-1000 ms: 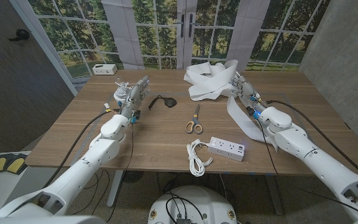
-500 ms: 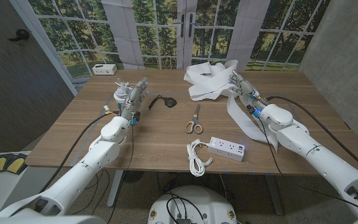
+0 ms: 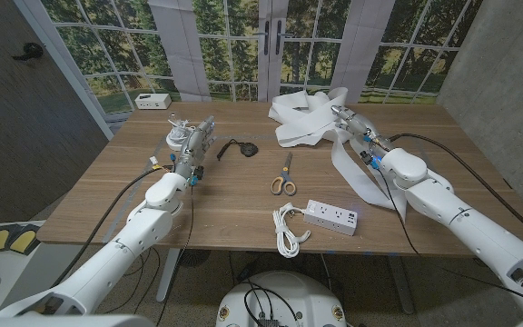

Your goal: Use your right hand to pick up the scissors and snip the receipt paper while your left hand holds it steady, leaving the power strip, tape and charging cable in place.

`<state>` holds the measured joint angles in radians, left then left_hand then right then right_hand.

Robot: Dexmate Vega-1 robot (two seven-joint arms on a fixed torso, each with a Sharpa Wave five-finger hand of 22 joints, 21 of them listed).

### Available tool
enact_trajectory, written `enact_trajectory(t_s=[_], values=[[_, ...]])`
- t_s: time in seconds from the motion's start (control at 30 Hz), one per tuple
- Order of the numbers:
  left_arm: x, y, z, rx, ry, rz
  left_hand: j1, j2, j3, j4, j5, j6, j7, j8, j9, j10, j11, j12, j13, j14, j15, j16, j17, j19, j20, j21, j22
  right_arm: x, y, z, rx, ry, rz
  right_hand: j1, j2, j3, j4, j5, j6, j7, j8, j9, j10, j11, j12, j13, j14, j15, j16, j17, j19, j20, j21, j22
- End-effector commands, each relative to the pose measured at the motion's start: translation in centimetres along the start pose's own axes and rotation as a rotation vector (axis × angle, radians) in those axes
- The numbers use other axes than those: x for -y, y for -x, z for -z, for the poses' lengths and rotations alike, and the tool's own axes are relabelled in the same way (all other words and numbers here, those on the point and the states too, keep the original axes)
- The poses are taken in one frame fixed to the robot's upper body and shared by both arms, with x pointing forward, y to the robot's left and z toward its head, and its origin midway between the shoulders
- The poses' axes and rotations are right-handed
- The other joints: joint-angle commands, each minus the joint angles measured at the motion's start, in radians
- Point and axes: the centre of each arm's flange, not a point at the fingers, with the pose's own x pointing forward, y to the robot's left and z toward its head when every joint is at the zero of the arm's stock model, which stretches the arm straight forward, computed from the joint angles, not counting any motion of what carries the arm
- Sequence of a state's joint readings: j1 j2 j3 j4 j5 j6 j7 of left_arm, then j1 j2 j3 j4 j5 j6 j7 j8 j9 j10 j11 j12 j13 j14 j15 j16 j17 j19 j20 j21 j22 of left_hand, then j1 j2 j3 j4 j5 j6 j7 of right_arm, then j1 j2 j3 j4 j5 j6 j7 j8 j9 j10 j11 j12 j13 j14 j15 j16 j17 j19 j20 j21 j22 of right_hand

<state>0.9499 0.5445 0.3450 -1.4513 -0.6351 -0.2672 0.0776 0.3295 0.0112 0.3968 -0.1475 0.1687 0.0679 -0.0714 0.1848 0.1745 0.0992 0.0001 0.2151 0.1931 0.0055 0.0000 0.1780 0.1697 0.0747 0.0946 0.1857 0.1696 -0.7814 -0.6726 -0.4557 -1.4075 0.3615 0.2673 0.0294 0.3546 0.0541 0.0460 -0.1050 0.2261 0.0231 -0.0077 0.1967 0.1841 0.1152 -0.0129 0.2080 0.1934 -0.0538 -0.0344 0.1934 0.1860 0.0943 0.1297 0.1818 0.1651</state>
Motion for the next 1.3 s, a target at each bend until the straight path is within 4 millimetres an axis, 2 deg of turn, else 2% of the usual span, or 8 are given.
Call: enact_trajectory(t_s=[0.03,0.1,0.33,0.57,0.77,0.97,1.07,1.3], values=[[0.3,-0.4,0.6,-0.008,0.013,-0.004,0.005,-0.006,-0.003,0.001,0.006,0.012,-0.003,0.006,0.004,0.011,-0.006,0.006,0.003,0.016,-0.002,0.005,0.002,0.000,0.000,0.006,0.005,0.5,0.5,-0.4,-0.007,0.104,0.004,0.025,0.001,0.005,-0.013,-0.004,0.015,-0.018,0.011,0.002,0.009,-0.016,0.008,0.002,0.006,-0.017,0.007,0.000,0.007,0.000,0.006,0.002],[0.3,-0.6,0.5,-0.007,0.008,0.004,0.005,-0.006,-0.003,0.001,0.006,0.014,-0.003,0.006,0.004,0.012,-0.005,0.007,0.003,0.016,-0.002,0.005,0.002,0.000,0.000,0.006,0.005,0.6,0.6,-0.7,-0.002,0.131,0.009,0.041,0.002,0.010,-0.022,-0.005,0.019,-0.025,0.012,0.002,0.016,-0.033,0.008,0.002,0.009,-0.025,0.008,0.000,0.012,-0.004,0.007,0.002],[0.3,-0.5,0.4,-0.021,0.001,0.006,0.005,-0.005,-0.004,0.001,0.006,0.016,-0.003,0.007,0.004,0.014,-0.005,0.007,0.003,0.018,-0.002,0.005,0.002,0.000,0.000,0.006,0.005,-0.1,0.8,-1.8,0.027,0.279,0.002,0.069,0.005,0.020,-0.036,-0.005,0.017,-0.024,0.011,0.002,0.028,-0.028,0.010,0.003,0.012,-0.031,0.009,0.000,0.017,-0.012,0.007,0.002],[-0.1,0.2,-0.4,-0.030,-0.022,-0.001,0.005,-0.004,-0.004,0.002,0.006,0.024,-0.004,0.008,0.004,0.019,-0.008,0.009,0.004,0.019,-0.003,0.005,0.002,0.001,-0.001,0.007,0.005,-0.6,0.5,-2.3,0.073,0.315,-0.027,0.113,0.008,0.035,-0.054,-0.007,0.032,-0.030,0.016,0.003,0.057,-0.046,0.015,0.004,0.028,-0.053,0.013,0.000,0.025,-0.021,0.008,0.002],[-0.3,0.6,-1.1,-0.023,-0.036,-0.010,0.005,-0.004,-0.004,0.002,0.006,0.026,-0.003,0.008,0.004,0.019,-0.007,0.008,0.004,0.019,-0.003,0.005,0.002,0.001,-0.002,0.007,0.005,-0.8,0.2,-2.6,0.128,0.308,-0.059,0.130,0.008,0.040,-0.058,-0.008,0.045,-0.036,0.019,0.003,0.066,-0.058,0.016,0.005,0.034,-0.057,0.014,-0.001,0.033,-0.030,0.009,0.002],[-0.1,0.7,-0.8,-0.018,-0.029,-0.003,0.004,-0.004,-0.005,0.002,0.006,0.027,-0.004,0.008,0.004,0.022,-0.007,0.009,0.004,0.020,-0.004,0.004,0.002,0.001,-0.002,0.006,0.005,-0.8,0.0,-2.8,0.149,0.326,-0.083,0.110,-0.014,0.024,-0.045,-0.017,0.058,-0.030,0.019,0.003,0.092,-0.046,0.021,0.007,0.049,-0.054,0.020,0.002,0.040,-0.019,0.009,0.002],[0.2,0.6,-0.8,-0.017,-0.030,0.004,0.004,-0.004,-0.005,0.002,0.006,0.029,-0.001,0.008,0.004,0.022,-0.004,0.009,0.004,0.020,-0.003,0.004,0.002,0.001,-0.001,0.006,0.005,-0.7,0.1,-2.8,0.165,0.243,-0.097,0.116,-0.010,0.026,-0.044,-0.018,0.069,-0.029,0.022,0.003,0.109,-0.055,0.026,0.008,0.051,-0.057,0.019,0.002,0.042,-0.023,0.008,0.002],[0.7,0.0,-0.7,-0.013,-0.025,0.003,0.004,-0.004,-0.006,0.002,0.006,0.036,-0.002,0.009,0.004,0.023,-0.004,0.008,0.004,0.022,-0.004,0.005,0.002,0.002,-0.002,0.007,0.005,-0.4,0.2,-3.6,0.193,0.289,-0.120,0.142,0.003,0.039,-0.050,-0.018,0.092,-0.047,0.027,0.004,0.136,-0.071,0.031,0.010,0.057,-0.064,0.019,0.000,0.046,-0.027,0.008,0.002]])
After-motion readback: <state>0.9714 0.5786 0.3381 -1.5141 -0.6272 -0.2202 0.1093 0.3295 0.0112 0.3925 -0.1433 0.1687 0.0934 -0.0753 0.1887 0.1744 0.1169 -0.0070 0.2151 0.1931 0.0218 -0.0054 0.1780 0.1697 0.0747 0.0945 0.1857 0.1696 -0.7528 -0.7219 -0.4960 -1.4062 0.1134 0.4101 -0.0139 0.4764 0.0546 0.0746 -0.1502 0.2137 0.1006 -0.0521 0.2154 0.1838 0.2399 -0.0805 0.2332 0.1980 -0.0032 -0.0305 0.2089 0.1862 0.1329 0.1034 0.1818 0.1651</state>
